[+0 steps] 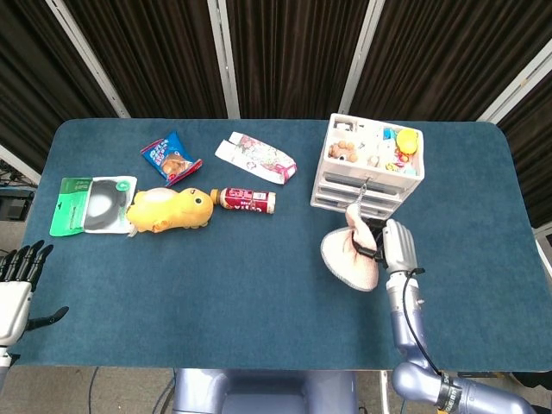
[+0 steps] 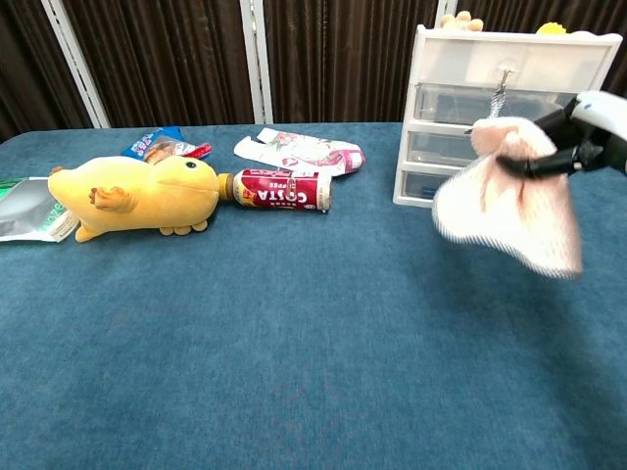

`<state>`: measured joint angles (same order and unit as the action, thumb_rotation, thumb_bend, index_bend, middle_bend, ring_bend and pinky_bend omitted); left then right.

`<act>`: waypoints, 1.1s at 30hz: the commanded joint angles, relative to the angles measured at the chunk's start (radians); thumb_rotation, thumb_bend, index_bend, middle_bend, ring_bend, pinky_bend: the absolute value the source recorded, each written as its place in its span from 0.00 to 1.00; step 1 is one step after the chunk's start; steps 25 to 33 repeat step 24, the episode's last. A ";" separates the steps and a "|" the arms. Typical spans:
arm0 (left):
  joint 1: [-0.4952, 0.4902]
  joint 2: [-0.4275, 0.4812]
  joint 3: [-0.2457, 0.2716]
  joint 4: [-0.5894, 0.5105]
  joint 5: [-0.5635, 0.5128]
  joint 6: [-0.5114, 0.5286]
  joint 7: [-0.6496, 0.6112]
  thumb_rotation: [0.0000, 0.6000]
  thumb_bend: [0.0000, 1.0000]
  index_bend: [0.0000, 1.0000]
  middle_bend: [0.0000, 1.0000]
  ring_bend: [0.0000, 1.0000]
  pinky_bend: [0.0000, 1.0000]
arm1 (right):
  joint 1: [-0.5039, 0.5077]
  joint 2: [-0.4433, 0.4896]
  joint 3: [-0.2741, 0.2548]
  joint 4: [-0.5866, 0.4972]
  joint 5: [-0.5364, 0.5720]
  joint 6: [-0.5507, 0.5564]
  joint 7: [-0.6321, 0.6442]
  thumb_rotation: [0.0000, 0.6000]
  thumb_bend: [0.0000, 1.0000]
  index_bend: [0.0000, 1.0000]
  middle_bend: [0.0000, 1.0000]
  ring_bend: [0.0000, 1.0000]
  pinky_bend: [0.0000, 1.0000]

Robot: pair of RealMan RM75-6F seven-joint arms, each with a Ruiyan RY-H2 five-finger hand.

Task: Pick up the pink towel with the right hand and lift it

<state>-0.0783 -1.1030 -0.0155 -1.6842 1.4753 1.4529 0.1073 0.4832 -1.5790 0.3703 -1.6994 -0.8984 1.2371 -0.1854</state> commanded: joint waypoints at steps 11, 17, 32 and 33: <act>0.002 0.005 0.004 0.004 0.014 0.008 -0.004 1.00 0.02 0.00 0.00 0.00 0.00 | -0.055 0.233 -0.211 -0.138 -0.034 -0.007 -0.242 1.00 0.00 0.01 0.01 0.00 0.04; 0.003 0.005 0.008 0.012 0.025 0.011 -0.001 1.00 0.02 0.00 0.00 0.00 0.00 | -0.121 0.401 -0.295 -0.162 -0.194 0.034 -0.221 1.00 0.03 0.05 0.01 0.00 0.04; 0.004 0.000 0.012 0.020 0.045 0.023 0.009 1.00 0.02 0.00 0.00 0.00 0.00 | -0.233 0.498 -0.385 -0.149 -0.388 0.135 -0.092 1.00 0.03 0.01 0.00 0.00 0.05; 0.004 0.000 0.012 0.020 0.045 0.023 0.009 1.00 0.02 0.00 0.00 0.00 0.00 | -0.233 0.498 -0.385 -0.149 -0.388 0.135 -0.092 1.00 0.03 0.01 0.00 0.00 0.05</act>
